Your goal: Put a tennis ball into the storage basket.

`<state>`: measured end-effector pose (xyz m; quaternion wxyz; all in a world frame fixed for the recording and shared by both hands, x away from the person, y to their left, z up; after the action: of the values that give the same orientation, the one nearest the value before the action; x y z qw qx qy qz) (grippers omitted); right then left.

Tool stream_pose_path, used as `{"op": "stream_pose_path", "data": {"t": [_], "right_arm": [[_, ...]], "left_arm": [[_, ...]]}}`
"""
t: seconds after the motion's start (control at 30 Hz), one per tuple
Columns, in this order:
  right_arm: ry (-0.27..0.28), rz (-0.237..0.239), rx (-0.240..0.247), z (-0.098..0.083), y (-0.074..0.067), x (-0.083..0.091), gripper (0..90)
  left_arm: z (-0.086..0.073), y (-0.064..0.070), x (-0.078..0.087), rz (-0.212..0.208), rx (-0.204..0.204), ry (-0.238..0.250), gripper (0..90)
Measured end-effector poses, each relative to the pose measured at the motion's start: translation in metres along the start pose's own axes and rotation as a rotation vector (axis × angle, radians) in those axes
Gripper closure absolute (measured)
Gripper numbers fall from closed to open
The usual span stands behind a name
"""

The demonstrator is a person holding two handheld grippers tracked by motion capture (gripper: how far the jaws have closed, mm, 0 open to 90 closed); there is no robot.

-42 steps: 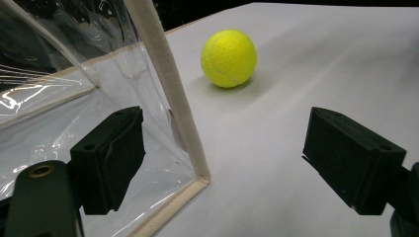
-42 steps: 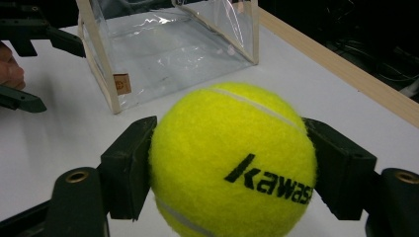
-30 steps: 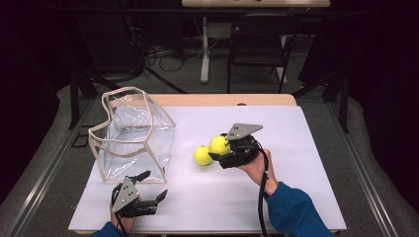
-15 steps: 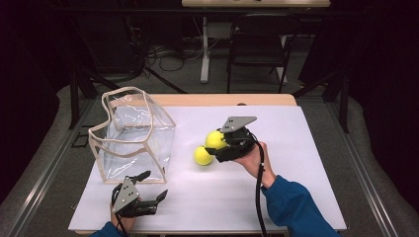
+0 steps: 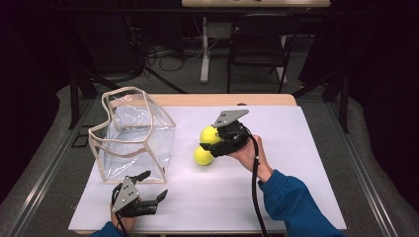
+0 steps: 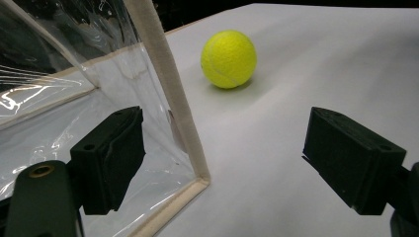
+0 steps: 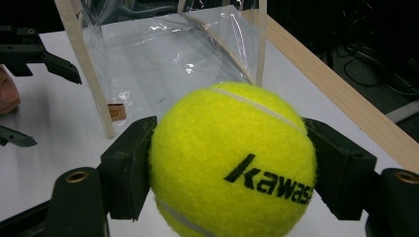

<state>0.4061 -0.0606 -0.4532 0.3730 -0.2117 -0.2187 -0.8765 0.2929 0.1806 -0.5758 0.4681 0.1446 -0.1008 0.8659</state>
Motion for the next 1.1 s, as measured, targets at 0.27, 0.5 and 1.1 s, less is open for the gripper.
{"op": "stream_pose_path", "data": {"t": [0.27,0.5,1.1], "right_arm": [[-0.002,0.002,0.022,0.012,0.000,-0.004,26.2],[-0.005,0.007,0.037,0.024,0.002,-0.009,26.2],[-0.016,0.024,0.049,0.046,0.002,-0.028,26.2]], "left_arm": [[0.000,0.000,0.000,-0.001,-0.005,0.000,15.7],[0.000,0.000,0.001,0.000,-0.003,0.001,15.7],[0.000,0.000,0.000,-0.002,-0.003,0.003,15.7]]}}
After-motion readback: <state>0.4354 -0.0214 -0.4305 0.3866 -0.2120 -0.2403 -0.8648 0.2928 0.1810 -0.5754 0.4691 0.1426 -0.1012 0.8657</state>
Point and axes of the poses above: each handheld gripper's, and its own axes: x roughly backward along the jaws, z roughly out of its top, y roughly to its right, the point moved 6 cm from there along -x, roughly forward along the jaws, and after that the axes turned 12 degrees about -z, right-handed, at the moved point
